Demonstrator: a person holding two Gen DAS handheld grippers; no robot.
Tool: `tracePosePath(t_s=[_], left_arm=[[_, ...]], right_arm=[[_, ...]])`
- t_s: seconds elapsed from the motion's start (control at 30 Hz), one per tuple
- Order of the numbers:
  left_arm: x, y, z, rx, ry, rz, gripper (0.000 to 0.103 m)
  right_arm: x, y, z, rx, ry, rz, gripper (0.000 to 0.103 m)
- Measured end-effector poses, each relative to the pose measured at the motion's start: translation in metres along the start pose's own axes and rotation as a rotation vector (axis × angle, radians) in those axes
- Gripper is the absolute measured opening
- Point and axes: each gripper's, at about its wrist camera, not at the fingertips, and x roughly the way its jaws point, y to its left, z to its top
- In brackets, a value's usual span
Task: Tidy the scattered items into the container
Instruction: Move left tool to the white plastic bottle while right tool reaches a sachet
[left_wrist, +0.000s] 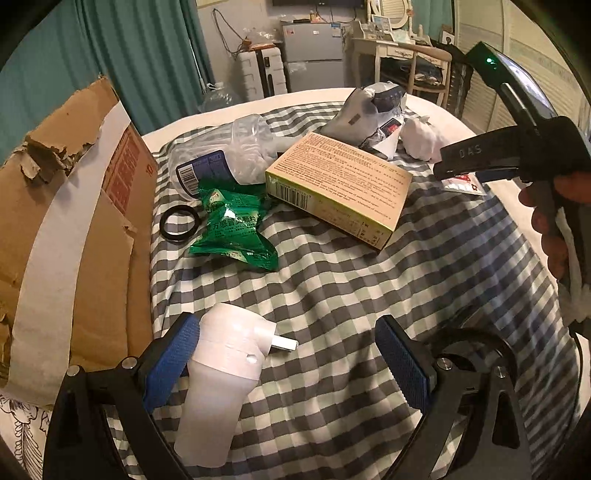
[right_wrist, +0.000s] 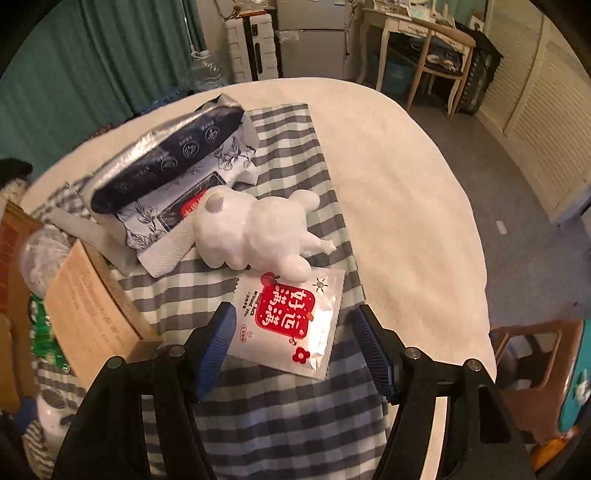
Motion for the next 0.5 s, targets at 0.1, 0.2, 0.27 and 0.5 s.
tracePosePath(t_s=[0.1, 0.2, 0.27, 0.5], left_arm=[[0.004, -0.002, 0.0, 0.015, -0.001, 0.027, 0.098], [0.008, -0.006, -0.001, 0.045, -0.006, 0.058, 0.098], [0.009, -0.008, -0.002, 0.06, -0.002, 0.074, 0.098], [0.007, -0.003, -0.006, -0.044, 0.033, 0.096, 0.098]], right_arm=[[0.005, 0.007, -0.001, -0.025, -0.001, -0.033, 0.066], [0.007, 0.011, -0.003, -0.043, 0.0, -0.047, 0.058], [0.005, 0.015, -0.004, -0.065, -0.002, -0.061, 0.047], [-0.018, 0.008, -0.002, -0.064, -0.011, -0.092, 0.01]])
